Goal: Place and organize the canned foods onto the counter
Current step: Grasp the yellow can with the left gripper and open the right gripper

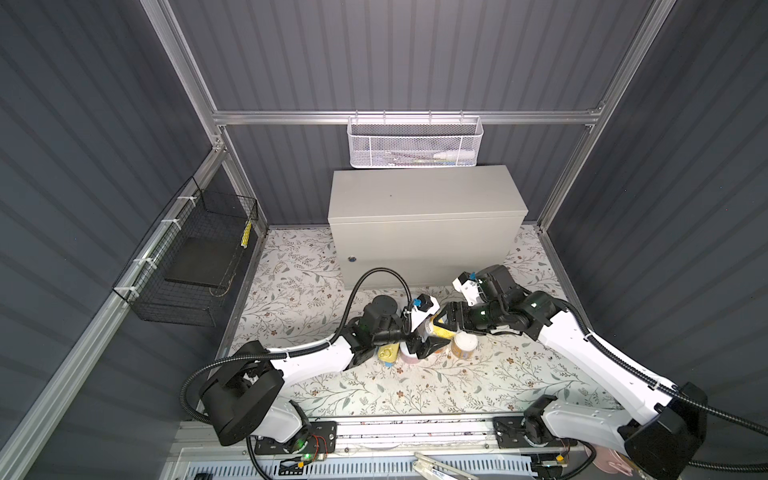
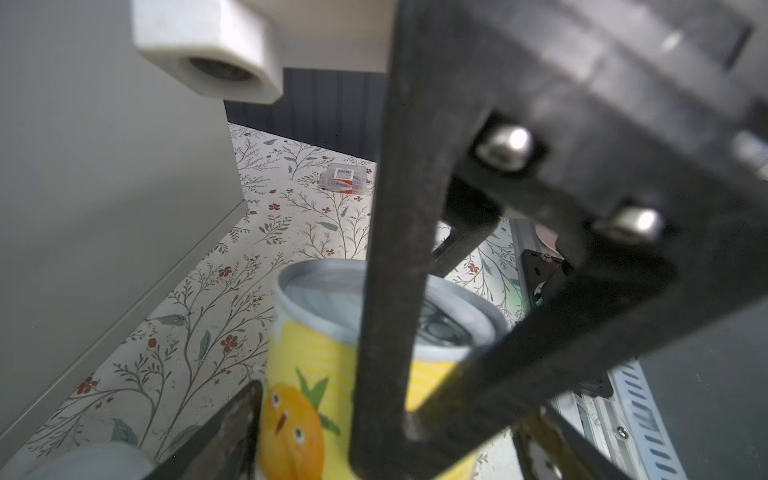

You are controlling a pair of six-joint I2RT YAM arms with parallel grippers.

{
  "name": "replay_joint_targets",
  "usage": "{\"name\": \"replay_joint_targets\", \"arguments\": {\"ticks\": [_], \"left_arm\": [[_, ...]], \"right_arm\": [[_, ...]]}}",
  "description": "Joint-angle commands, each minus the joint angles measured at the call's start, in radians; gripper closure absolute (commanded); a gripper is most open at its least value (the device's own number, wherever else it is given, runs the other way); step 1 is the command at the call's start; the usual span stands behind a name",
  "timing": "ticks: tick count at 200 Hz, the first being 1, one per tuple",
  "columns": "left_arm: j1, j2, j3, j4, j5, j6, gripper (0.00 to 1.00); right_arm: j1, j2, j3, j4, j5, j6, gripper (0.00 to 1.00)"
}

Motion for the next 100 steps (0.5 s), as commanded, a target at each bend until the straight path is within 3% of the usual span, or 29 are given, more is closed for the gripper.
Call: {"name": "replay_joint_targets", "arguments": {"ticks": [1, 100], "left_arm": [[-0.011, 0.016, 0.032, 0.031, 0.006, 0.002, 0.10], [-0.018, 0.057, 0.072, 0.027, -0.028, -0.002, 0.29]], "right_arm": [[-0.005, -0.023, 0.008, 0.068, -0.038, 0.011, 0.43], [-0.005, -0.013, -0.031, 0.145, -0.064, 0.058, 0.44]]}}
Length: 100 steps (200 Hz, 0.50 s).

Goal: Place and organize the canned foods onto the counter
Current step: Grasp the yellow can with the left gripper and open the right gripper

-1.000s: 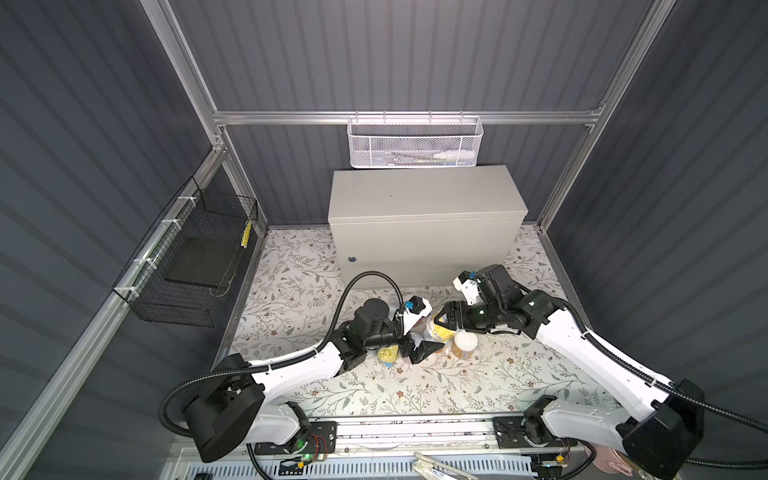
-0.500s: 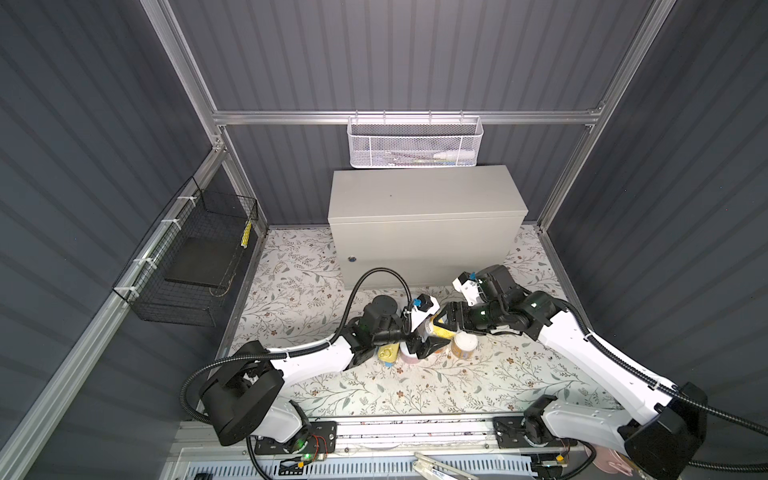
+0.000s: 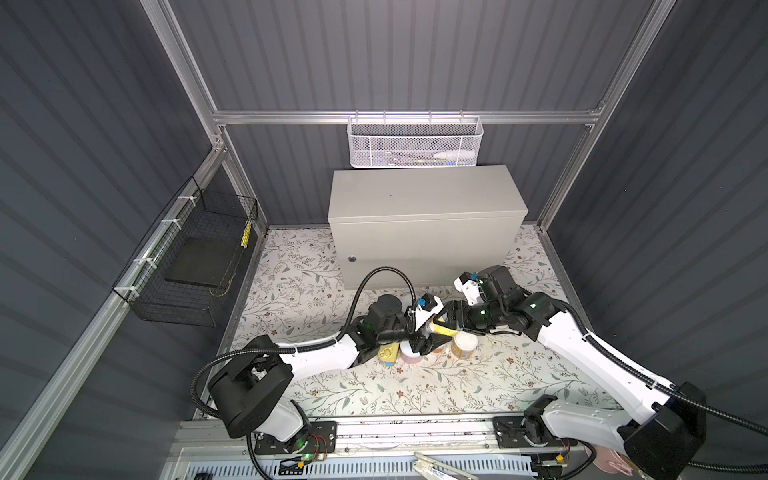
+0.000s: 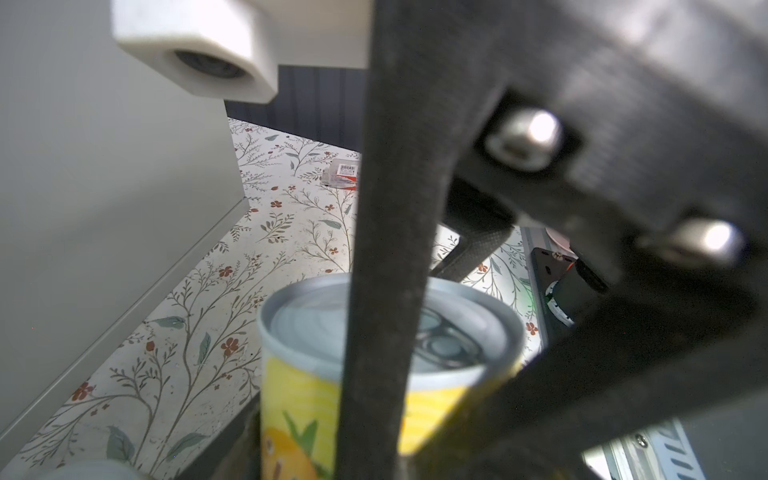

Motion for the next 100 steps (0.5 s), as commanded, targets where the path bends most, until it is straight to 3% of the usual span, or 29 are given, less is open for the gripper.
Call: {"name": "replay_joint_targets", "arguments": {"ticks": [1, 59, 80, 100], "left_arm": [[-0.011, 0.011, 0.045, 0.018, -0.011, -0.007, 0.29], [-0.015, 0.004, 0.042, 0.024, -0.092, -0.039, 0.44], [-0.015, -0.012, 0.035, 0.027, -0.168, -0.063, 0.46], [-0.015, -0.023, 0.044, 0.002, -0.201, -0.069, 0.48]], "right_arm": [[0.005, -0.014, -0.001, 0.099, -0.056, 0.017, 0.44], [0.006, -0.003, -0.018, 0.122, -0.056, 0.027, 0.43], [0.006, -0.010, -0.026, 0.123, -0.034, 0.028, 0.37], [0.005, -0.029, -0.043, 0.144, -0.026, 0.030, 0.23]]}}
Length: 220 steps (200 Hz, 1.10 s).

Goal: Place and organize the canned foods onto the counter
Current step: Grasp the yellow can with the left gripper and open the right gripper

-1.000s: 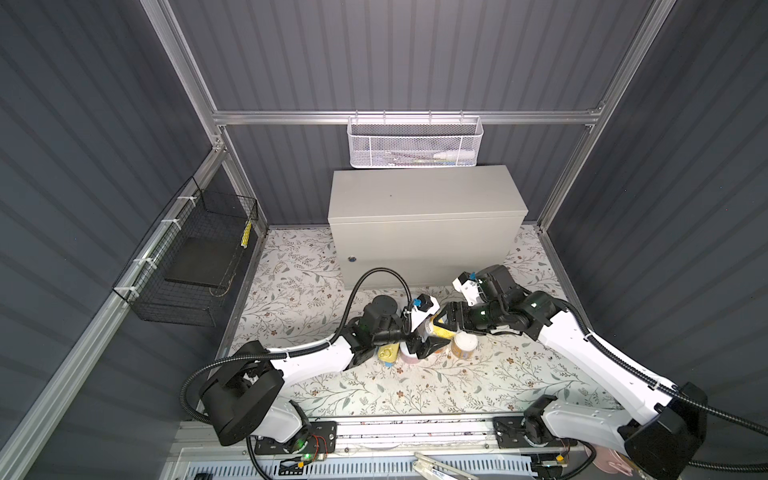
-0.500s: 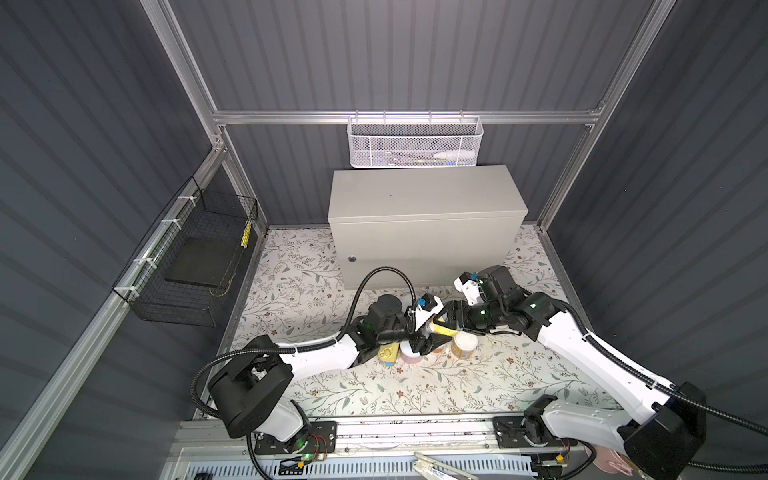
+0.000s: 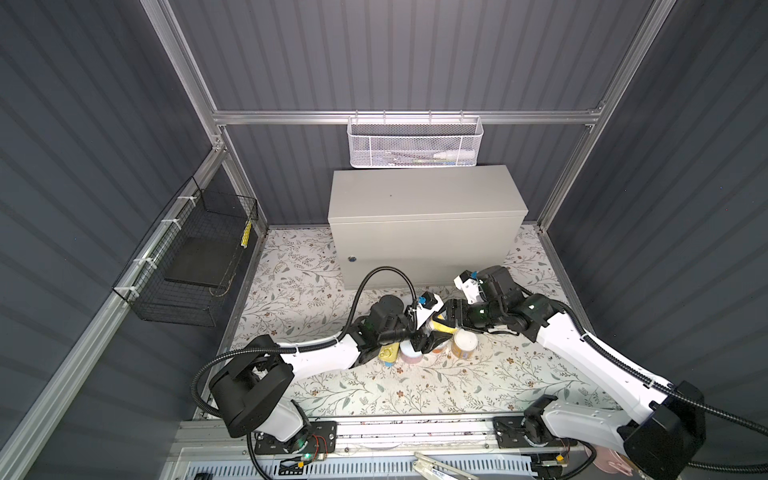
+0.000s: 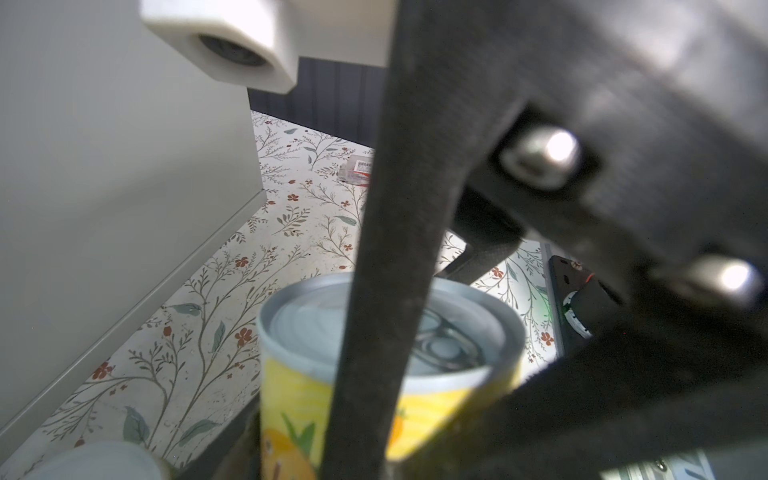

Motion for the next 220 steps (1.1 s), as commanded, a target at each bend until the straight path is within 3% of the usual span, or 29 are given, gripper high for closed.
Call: {"name": "replay_joint_targets", "arguments": {"ticks": [1, 83, 137, 220], "left_arm": [[-0.004, -0.025, 0.040, 0.006, -0.116, -0.030, 0.48], [-0.004, -0.064, 0.033, -0.032, -0.197, -0.051, 0.55], [-0.004, -0.091, 0.034, -0.070, -0.279, -0.064, 0.54], [-0.003, -0.191, 0.130, -0.261, -0.361, -0.043, 0.55]], "right_arm": [[0.011, -0.031, -0.014, 0.076, -0.040, 0.029, 0.22], [0.010, -0.111, -0.058, 0.057, 0.111, 0.037, 0.01], [0.009, -0.207, -0.093, 0.016, 0.256, 0.005, 0.01], [0.010, -0.281, -0.136, 0.021, 0.352, -0.077, 0.01]]}}
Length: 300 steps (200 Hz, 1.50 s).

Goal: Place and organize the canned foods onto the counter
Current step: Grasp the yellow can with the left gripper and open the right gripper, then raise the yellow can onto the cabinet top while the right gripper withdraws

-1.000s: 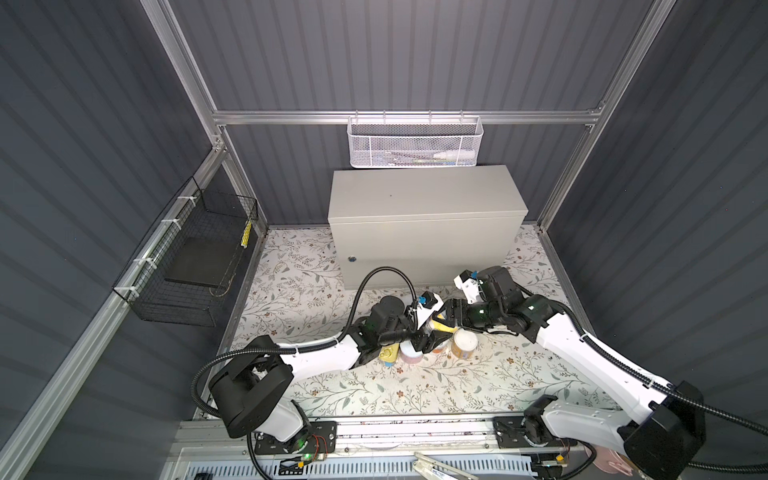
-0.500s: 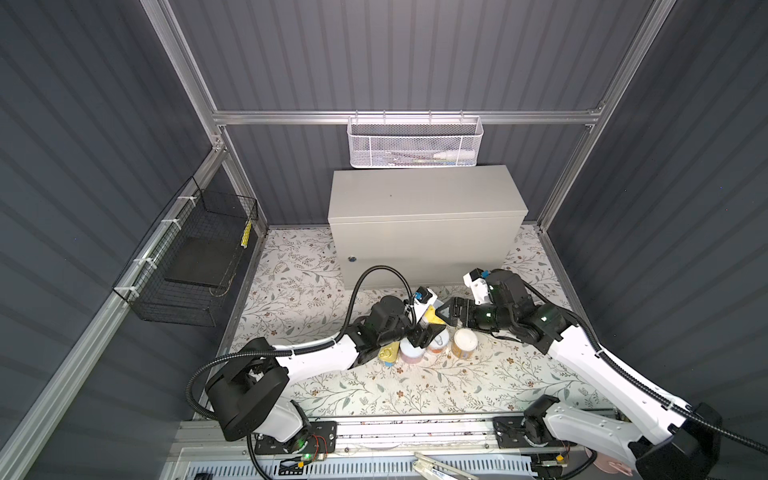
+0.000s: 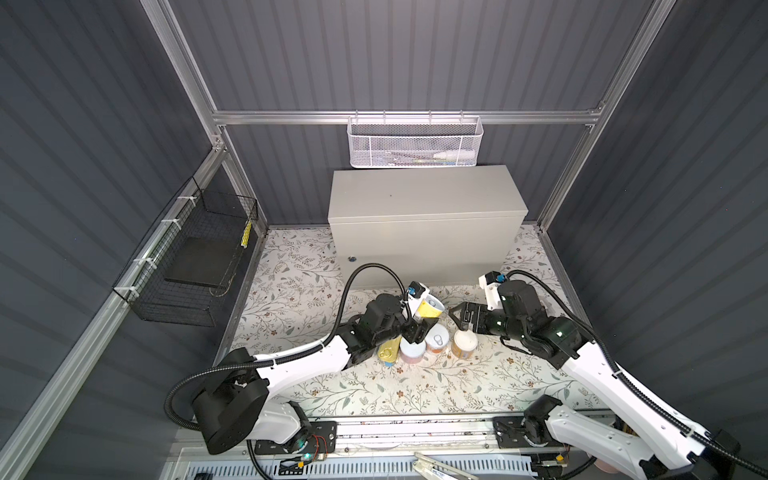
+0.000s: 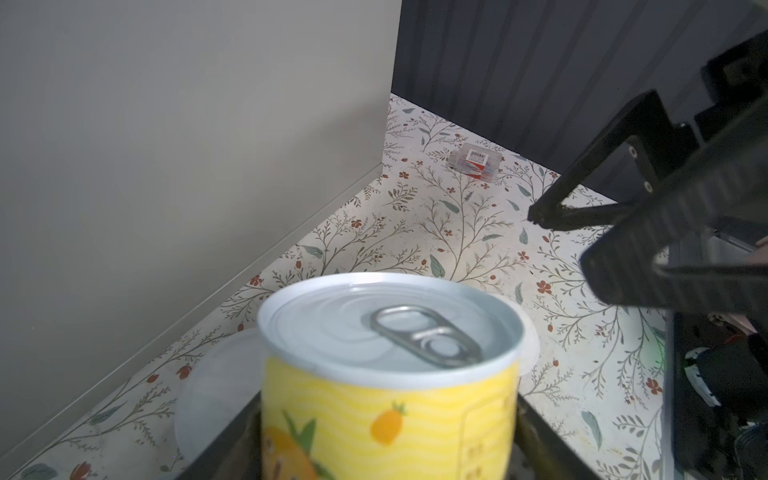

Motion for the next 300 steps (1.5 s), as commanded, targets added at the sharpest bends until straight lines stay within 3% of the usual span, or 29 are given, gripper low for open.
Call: {"name": "replay_joint_targets", "arguments": {"ticks": [1, 104, 154, 197, 233, 271, 300], "left_arm": [[0.000, -0.060, 0.091, -0.009, -0.032, 0.016, 0.55], [0.000, -0.117, 0.417, -0.245, -0.168, 0.032, 0.57], [0.003, -0.093, 0.613, -0.292, -0.374, 0.160, 0.56], [0.053, -0.019, 0.834, -0.330, -0.439, 0.252, 0.57], [0.238, 0.059, 0.939, -0.308, -0.328, 0.196, 0.58], [0.311, 0.180, 1.076, -0.327, -0.304, 0.265, 0.59], [0.388, 0.223, 1.097, -0.300, -0.239, 0.207, 0.59]], "right_arm": [[0.004, -0.030, -0.017, -0.004, 0.049, -0.040, 0.01], [-0.008, -0.175, -0.064, -0.034, 0.073, -0.057, 0.01], [-0.009, -0.238, -0.095, -0.032, 0.061, -0.057, 0.01], [-0.009, -0.323, -0.123, -0.057, 0.075, -0.064, 0.01], [-0.009, -0.354, -0.135, -0.073, 0.081, -0.062, 0.01], [-0.009, -0.371, -0.155, -0.079, 0.085, -0.062, 0.01], [-0.008, -0.348, -0.170, -0.077, 0.079, -0.051, 0.01]]}}
